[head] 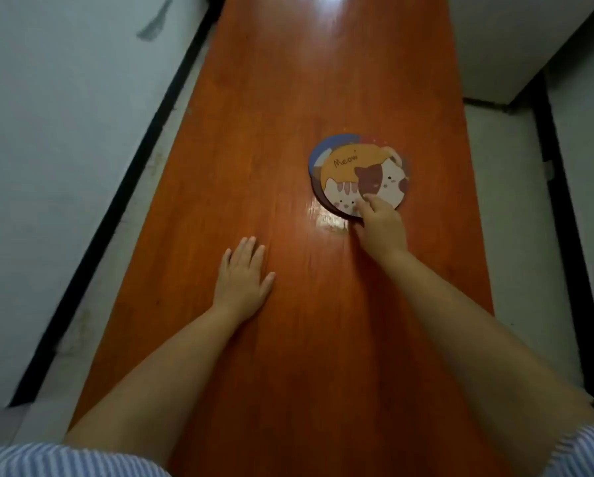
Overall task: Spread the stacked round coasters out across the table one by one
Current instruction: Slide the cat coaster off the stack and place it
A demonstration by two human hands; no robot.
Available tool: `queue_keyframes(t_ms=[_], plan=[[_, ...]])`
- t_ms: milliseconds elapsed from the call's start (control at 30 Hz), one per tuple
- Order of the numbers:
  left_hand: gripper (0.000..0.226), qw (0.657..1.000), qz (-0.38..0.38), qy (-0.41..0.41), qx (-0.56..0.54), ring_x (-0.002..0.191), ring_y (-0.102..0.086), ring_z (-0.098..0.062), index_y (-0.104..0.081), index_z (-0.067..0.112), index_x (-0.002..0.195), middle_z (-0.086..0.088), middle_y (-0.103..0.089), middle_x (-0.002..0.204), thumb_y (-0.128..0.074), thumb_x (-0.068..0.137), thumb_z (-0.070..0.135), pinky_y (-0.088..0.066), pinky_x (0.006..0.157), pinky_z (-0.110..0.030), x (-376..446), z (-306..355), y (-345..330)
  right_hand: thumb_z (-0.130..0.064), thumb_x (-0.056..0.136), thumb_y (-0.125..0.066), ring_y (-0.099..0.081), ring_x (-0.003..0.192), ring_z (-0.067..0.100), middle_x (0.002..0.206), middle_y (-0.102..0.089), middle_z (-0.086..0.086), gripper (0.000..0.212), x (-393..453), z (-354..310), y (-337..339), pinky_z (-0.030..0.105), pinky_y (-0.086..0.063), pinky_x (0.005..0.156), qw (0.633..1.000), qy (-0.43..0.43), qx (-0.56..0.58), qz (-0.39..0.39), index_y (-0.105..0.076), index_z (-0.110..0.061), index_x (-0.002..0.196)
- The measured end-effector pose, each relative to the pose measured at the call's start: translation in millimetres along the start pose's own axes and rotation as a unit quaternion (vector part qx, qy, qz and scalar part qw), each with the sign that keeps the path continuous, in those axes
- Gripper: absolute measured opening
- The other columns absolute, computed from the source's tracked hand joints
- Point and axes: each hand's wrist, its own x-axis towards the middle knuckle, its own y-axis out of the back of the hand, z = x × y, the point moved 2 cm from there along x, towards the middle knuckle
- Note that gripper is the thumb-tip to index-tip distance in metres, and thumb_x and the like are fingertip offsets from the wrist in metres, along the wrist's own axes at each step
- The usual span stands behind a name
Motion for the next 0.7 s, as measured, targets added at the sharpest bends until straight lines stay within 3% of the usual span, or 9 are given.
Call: queue_keyframes(t_ms=[133,267,367,500,633,700], plan=[[0.059,0.999,0.046,-0.012,0.002,0.145,-0.013,-0.021,-0.026,0.014,0.144,-0.009,-0.022,0.156,-0.035,0.093,0.044,-0.008,0.118,-0.040,2.1,-2.6,-5.3,0.008,0.076,-0.067,-0.069,0.080,0.039,0.087,-0.074,0.026,0.011,10.3,15.0,1.3,0.042,-0.058,0.067,0.994,0.069,0.032,0.080,-0.073,0.009,0.085],[0.059,0.998,0.064,-0.018,-0.006,0.145,-0.015,-0.022,-0.029,0.013,0.143,-0.009,-0.025,0.155,-0.038,0.093,0.042,-0.009,0.118,-0.041,4.2,-2.1,-9.3,0.022,0.060,-0.067,-0.066,0.060,0.038,0.067,-0.069,0.027,0.011,15.0,18.4,7.6,0.036,-0.053,0.046,0.990,0.126,-0.018,0.056,-0.066,0.011,0.064],[0.060,0.998,0.066,-0.015,-0.003,0.143,-0.017,-0.024,-0.029,0.012,0.143,-0.011,-0.027,0.154,-0.039,0.092,0.043,-0.012,0.117,-0.041,3.6,-3.8,-7.7,0.020,0.070,-0.055,-0.060,0.065,0.040,0.071,-0.063,0.029,0.011,14.5,9.3,18.6,0.043,-0.049,0.051,0.993,0.092,-0.002,0.078,-0.060,0.011,0.069],[0.064,0.995,0.088,0.036,-0.038,0.127,-0.036,-0.033,-0.030,0.010,0.141,-0.019,-0.038,0.139,-0.050,0.089,0.042,-0.033,0.105,-0.046,-11.2,-6.0,2.3,0.015,0.073,-0.061,-0.058,0.056,0.037,0.065,-0.061,0.026,0.009,-42.6,-23.2,32.6,0.040,-0.048,0.045,0.985,0.127,0.037,0.112,-0.059,0.009,0.067],[0.056,0.987,0.099,0.040,-0.122,0.116,-0.043,-0.032,-0.036,0.008,0.137,-0.019,-0.047,0.128,-0.050,0.090,0.035,-0.040,0.095,-0.043,-54.7,-12.8,4.8,0.014,0.071,-0.066,-0.059,0.054,0.034,0.065,-0.063,0.021,0.011,-138.5,-65.9,25.2,0.035,-0.049,0.046,0.989,0.114,0.080,0.050,-0.060,0.006,0.066],[0.049,0.981,0.082,0.006,-0.173,0.108,-0.050,-0.027,-0.041,0.007,0.134,-0.016,-0.053,0.121,-0.050,0.091,0.031,-0.043,0.087,-0.037,-84.8,-20.9,2.0,0.013,0.066,-0.070,-0.062,0.054,0.031,0.063,-0.065,0.016,0.013,-188.7,-91.0,17.1,0.040,-0.055,0.061,0.992,0.108,0.058,0.031,-0.062,0.002,0.065]])
